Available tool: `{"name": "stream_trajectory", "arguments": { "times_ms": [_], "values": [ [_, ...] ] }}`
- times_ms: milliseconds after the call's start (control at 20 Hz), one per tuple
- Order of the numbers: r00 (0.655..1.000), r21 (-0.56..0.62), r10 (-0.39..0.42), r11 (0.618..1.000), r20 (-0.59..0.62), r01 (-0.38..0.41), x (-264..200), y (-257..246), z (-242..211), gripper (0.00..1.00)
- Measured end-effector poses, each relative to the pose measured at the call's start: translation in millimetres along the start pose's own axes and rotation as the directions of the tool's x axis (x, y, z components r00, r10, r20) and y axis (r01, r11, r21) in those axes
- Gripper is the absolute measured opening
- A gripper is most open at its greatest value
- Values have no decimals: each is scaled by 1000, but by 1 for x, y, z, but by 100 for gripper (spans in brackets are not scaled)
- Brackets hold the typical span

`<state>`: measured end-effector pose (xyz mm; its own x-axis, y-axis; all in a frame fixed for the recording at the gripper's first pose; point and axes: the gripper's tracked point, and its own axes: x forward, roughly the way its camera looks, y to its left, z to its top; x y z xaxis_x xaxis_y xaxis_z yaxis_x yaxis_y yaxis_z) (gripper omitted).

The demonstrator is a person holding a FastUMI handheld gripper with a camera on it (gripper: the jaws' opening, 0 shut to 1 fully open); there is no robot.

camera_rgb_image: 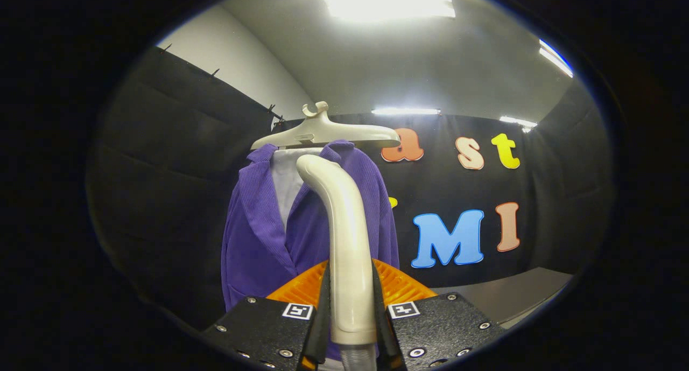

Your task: Iron the clothes twice with a garment steamer, once on the left side and once on the right side.

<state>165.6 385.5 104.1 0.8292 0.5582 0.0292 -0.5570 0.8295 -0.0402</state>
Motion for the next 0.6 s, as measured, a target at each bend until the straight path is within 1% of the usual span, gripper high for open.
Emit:
{"name": "stream_trajectory", "arguments": {
  "times_ms": [200, 600],
  "values": [
    [1000, 3, -10, 1000, -9, 10, -8, 3, -19, 36],
    [996, 20, -17, 1000, -85, 19, -38, 8, -80, 36]
  ]
}}
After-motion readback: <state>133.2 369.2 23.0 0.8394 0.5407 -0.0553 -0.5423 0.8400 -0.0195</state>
